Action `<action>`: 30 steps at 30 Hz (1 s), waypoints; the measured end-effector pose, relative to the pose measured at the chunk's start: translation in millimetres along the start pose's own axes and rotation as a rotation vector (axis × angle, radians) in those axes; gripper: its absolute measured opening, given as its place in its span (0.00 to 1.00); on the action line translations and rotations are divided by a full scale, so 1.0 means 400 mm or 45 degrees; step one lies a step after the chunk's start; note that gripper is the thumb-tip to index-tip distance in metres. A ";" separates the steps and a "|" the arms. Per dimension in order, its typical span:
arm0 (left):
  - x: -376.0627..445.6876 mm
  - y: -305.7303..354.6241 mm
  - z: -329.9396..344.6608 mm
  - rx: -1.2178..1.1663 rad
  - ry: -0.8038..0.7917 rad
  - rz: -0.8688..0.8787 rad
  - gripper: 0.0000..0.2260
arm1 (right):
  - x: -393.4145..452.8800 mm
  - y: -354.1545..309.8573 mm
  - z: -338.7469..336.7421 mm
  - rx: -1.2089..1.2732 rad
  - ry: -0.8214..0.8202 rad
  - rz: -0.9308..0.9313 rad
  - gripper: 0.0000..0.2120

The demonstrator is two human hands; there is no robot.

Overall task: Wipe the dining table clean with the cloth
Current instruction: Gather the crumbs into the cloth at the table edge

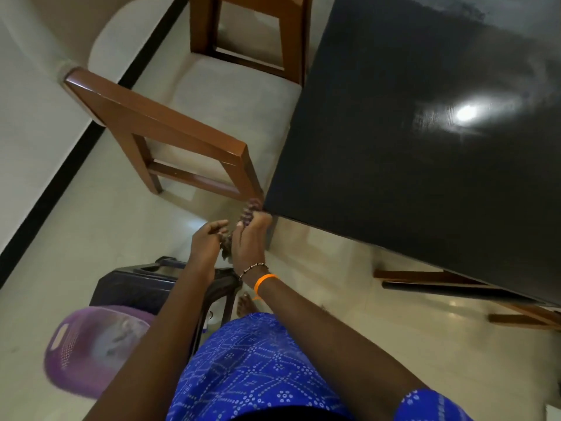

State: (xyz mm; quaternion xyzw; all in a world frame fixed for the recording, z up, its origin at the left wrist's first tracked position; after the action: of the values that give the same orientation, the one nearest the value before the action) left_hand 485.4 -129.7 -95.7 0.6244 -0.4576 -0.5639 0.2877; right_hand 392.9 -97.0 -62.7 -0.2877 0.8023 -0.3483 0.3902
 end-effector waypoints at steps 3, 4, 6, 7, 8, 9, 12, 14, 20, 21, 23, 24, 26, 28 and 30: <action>-0.008 -0.010 -0.031 -0.079 0.179 0.026 0.14 | -0.006 -0.042 0.013 -0.525 -0.313 -0.434 0.16; -0.008 -0.018 -0.042 -0.090 0.240 0.014 0.13 | -0.013 -0.058 0.008 -0.651 -0.262 -0.567 0.17; -0.011 -0.035 -0.057 -0.081 0.309 -0.046 0.13 | -0.033 -0.083 -0.003 -0.837 -0.050 -0.825 0.18; -0.016 -0.041 -0.057 -0.071 0.309 -0.069 0.14 | -0.041 -0.089 -0.011 -0.915 0.035 -0.912 0.20; -0.021 -0.044 -0.053 -0.062 0.292 -0.077 0.14 | -0.039 -0.087 -0.021 -1.022 0.087 -0.947 0.22; -0.027 -0.044 -0.045 -0.055 0.263 -0.076 0.15 | -0.026 -0.083 -0.033 -1.161 0.130 -0.945 0.24; -0.049 -0.030 0.004 -0.043 0.169 -0.039 0.16 | 0.053 -0.031 -0.095 -1.517 0.094 -0.742 0.31; -0.063 -0.016 0.041 -0.027 0.120 -0.007 0.14 | 0.090 0.015 -0.129 -1.563 -0.003 -0.607 0.34; -0.110 0.020 0.177 0.024 -0.171 -0.069 0.13 | 0.090 0.093 -0.211 -1.639 0.179 -0.605 0.30; -0.121 0.027 0.205 0.031 -0.235 -0.092 0.13 | 0.087 0.107 -0.237 -1.680 0.209 -0.613 0.28; -0.145 0.037 0.260 0.044 -0.342 -0.111 0.13 | 0.081 0.140 -0.299 -1.731 0.261 -0.614 0.26; -0.155 0.040 0.285 0.047 -0.380 -0.109 0.13 | 0.078 0.159 -0.328 -1.747 0.272 -0.612 0.27; -0.183 0.045 0.341 0.049 -0.432 -0.103 0.14 | 0.075 0.201 -0.390 -1.758 0.298 -0.612 0.29; -0.207 0.047 0.389 0.056 -0.457 -0.108 0.14 | 0.071 0.228 -0.447 -1.712 0.343 -0.602 0.29; -0.235 0.044 0.454 0.085 -0.510 -0.112 0.14 | 0.062 0.271 -0.514 -1.683 0.360 -0.562 0.30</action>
State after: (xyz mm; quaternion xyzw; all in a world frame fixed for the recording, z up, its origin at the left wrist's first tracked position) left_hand 310.4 -24.5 -74.8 0.5284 -0.4963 -0.6734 0.1453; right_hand 189.4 17.7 -65.0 -0.5721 0.8115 0.1065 -0.0537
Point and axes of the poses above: each hand's wrist, its own x-axis towards the middle knuckle, its own z-axis out of the palm, y = z × x, the point moved 4 cm from there along x, towards the middle knuckle, and after that the axes turned 15 degrees about z, right-handed, at the moved point
